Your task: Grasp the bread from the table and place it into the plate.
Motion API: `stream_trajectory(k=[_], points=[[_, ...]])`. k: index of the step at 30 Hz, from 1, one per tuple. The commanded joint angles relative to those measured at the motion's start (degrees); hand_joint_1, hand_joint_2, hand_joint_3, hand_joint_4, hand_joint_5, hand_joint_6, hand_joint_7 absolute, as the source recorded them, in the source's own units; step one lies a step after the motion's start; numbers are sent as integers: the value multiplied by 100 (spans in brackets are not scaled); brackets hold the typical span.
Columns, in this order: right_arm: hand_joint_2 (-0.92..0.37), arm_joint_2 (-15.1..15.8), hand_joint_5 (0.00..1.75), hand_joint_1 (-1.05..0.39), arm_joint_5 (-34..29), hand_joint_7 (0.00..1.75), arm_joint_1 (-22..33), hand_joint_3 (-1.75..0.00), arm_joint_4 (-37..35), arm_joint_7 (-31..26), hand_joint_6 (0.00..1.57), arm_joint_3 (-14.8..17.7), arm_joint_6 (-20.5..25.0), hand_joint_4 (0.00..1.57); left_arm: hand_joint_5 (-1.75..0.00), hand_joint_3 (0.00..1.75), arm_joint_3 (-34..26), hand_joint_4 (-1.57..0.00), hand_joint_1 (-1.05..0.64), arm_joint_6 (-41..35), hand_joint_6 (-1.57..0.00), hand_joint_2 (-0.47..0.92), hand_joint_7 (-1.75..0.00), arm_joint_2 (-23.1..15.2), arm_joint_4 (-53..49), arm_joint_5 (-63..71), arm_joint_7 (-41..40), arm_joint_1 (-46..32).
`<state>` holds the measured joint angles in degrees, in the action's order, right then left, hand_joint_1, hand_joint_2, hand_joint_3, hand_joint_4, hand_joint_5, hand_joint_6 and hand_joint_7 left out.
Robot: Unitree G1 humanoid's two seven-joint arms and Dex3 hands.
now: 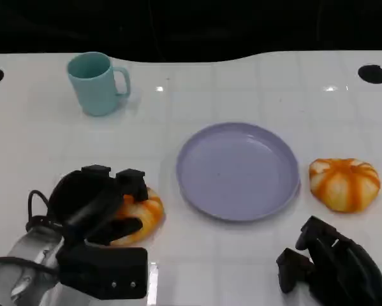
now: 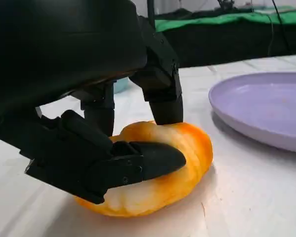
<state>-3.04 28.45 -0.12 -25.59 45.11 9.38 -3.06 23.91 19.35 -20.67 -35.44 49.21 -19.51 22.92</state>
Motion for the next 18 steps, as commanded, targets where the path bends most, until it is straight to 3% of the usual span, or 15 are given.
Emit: stream_trajectory(k=[1,5,11,18], points=[[-92,89,168,-57,-16,142,-9,-23,-47,-6,68,49,-72,78,-175,115,-26,-79,-25,205,-63,59,-175,-11,-367,-74,-712,121],[-92,89,168,-56,78,141,-40,-23,-103,95,68,82,1,77,-175,101,-146,-78,-25,284,-58,58,-175,5,-219,-211,-1038,143],[-92,86,169,-55,53,141,-62,-23,-151,149,68,120,-14,76,-175,115,-424,-81,-23,310,-61,44,-175,138,191,-688,-992,74],[-92,71,168,-54,44,140,-90,-24,-255,203,68,151,-87,76,-175,116,-575,-85,-20,249,-64,42,-173,337,682,-880,-894,169]])
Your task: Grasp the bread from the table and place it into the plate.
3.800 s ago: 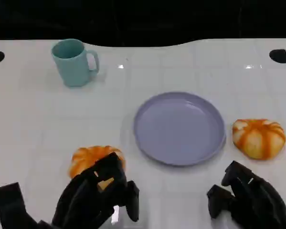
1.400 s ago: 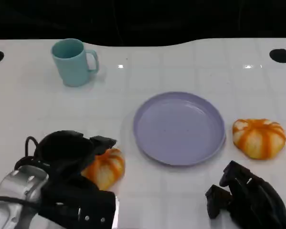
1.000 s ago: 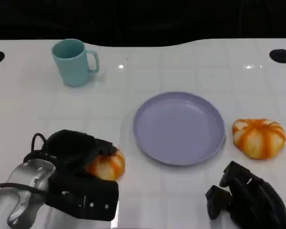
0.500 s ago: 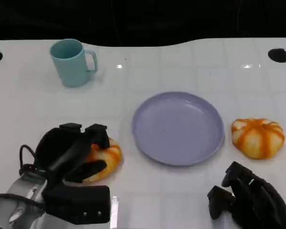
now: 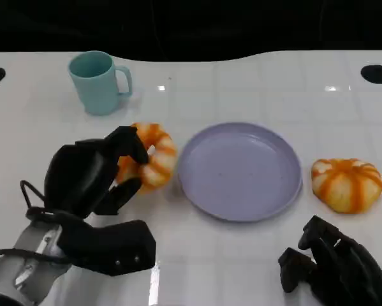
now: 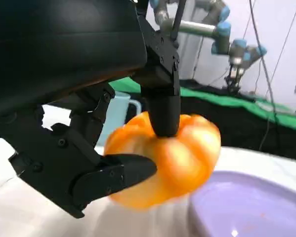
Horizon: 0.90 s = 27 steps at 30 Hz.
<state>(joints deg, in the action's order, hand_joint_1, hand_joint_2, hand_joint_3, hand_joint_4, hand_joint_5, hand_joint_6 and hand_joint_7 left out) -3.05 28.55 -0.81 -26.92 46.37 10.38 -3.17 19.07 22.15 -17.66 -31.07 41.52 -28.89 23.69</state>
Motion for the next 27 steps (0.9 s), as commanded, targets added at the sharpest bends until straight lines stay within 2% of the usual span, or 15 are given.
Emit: stream_trajectory(k=[1,9,16,22,27], points=[[-92,72,167,-54,25,139,-30,-25,-139,78,68,53,-88,76,-175,115,-92,-86,-20,-51,-65,42,-172,68,286,-123,79,142],[-92,68,166,-55,-7,138,-8,-24,-71,5,69,23,-38,78,-175,115,25,-89,-19,64,-71,36,-169,364,31,-111,110,763],[-92,35,167,-54,24,139,-11,-25,-93,74,67,31,-124,76,-175,112,176,-94,-21,93,-78,37,-165,559,-289,-21,-21,1072],[-92,39,168,-55,-5,141,-7,-25,-64,29,68,23,-123,77,-175,126,198,-95,-23,120,-75,31,-173,530,-91,45,-29,990],[-92,50,167,-55,13,141,-5,-25,-68,70,68,28,-129,76,-175,129,85,-95,-20,-21,-77,29,-170,299,711,56,224,507]])
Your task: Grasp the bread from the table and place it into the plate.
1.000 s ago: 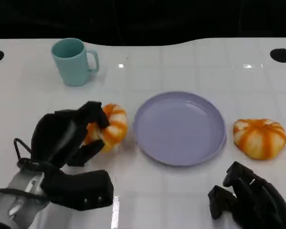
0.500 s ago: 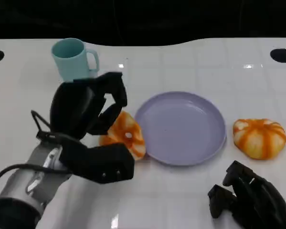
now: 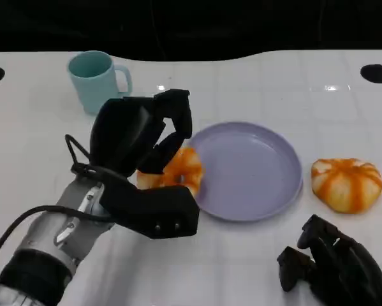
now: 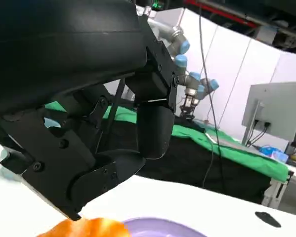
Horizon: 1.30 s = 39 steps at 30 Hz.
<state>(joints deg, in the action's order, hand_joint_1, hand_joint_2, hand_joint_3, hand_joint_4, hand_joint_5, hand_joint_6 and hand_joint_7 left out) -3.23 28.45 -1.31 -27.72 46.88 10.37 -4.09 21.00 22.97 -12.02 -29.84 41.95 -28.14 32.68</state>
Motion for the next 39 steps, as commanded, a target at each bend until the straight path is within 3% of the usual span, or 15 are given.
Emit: stream_trajectory(k=[1,3,5,6,8,9,11,13,16,23,39], points=[[-92,66,167,-56,21,141,51,-25,28,3,68,27,-25,77,-175,130,-137,-94,-20,-150,-80,29,-162,-316,788,15,212,-516],[-92,64,168,-56,14,141,63,-24,62,-20,68,18,-5,77,-173,128,-208,-92,-20,-257,-85,31,-140,-447,1253,-3,433,-809],[-92,62,168,-57,17,140,69,-24,77,-35,69,17,7,78,-163,114,-257,-89,-24,-370,-88,38,-110,-612,1682,10,743,-1060],[-92,62,168,-57,7,140,75,-24,89,-50,69,13,1,78,-156,98,-282,-85,-28,-427,-86,42,-90,-708,1898,3,952,-1179],[-92,73,168,-57,-27,140,91,-23,120,-95,69,-1,5,78,-128,49,-324,-78,-40,-566,-84,64,-42,-982,2353,65,1454,-1417],[-92,77,168,-57,-42,140,100,-23,135,-116,70,-8,4,78,-103,28,-342,-72,-48,-646,-77,77,-24,-1097,2541,115,1677,-1507],[-92,81,169,-58,-35,141,113,-23,164,-136,70,-15,32,79,-59,15,-393,-61,-63,-849,-59,89,-5,-1352,2929,191,2187,-1697],[-92,82,169,-57,-3,141,111,-22,164,-108,70,-15,57,79,-28,13,-447,-49,-76,-1047,-39,91,-1,-1557,3222,234,2648,-1833],[-92,83,169,-57,-4,140,107,-22,135,-75,70,-14,22,79,-15,13,-471,-39,-87,-1207,-29,92,0,-1695,3404,328,3003,-1908],[-92,92,168,-57,-5,141,147,-23,196,-91,69,-27,54,78,-11,9,-327,-38,-89,-1250,-26,92,0,-1679,3075,522,3213,-1806],[-92,93,168,-56,-7,139,186,-23,241,-113,70,-18,73,78,-5,5,371,-35,-83,-744,-22,92,0,-1229,656,976,1895,-923]])
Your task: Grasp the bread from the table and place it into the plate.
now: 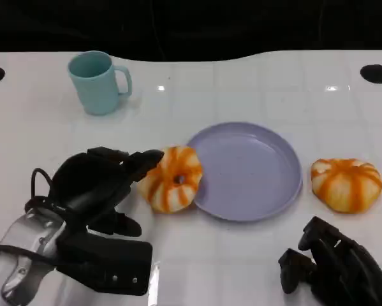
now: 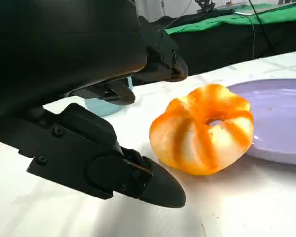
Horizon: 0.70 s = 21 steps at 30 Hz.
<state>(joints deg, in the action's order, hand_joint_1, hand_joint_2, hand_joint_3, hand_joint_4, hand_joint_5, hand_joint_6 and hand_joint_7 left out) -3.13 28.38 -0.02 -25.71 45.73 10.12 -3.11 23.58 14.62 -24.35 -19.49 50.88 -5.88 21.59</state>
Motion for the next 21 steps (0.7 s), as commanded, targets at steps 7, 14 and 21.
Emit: stream_trajectory(k=[7,14,21], points=[[-92,101,170,-56,-3,139,80,-24,68,17,69,-3,-9,77,-5,6,315,-34,-82,210,-24,92,-1,86,-896,186,-881,400],[-92,97,170,-57,-18,140,73,-23,76,-15,70,-8,3,78,-4,6,500,-34,-78,7,-26,92,-2,205,-1077,280,-822,595],[-92,82,169,-56,10,140,97,-23,101,-11,69,-11,35,77,-7,7,659,-40,-73,109,-33,92,-4,460,-1699,253,-1113,922]])
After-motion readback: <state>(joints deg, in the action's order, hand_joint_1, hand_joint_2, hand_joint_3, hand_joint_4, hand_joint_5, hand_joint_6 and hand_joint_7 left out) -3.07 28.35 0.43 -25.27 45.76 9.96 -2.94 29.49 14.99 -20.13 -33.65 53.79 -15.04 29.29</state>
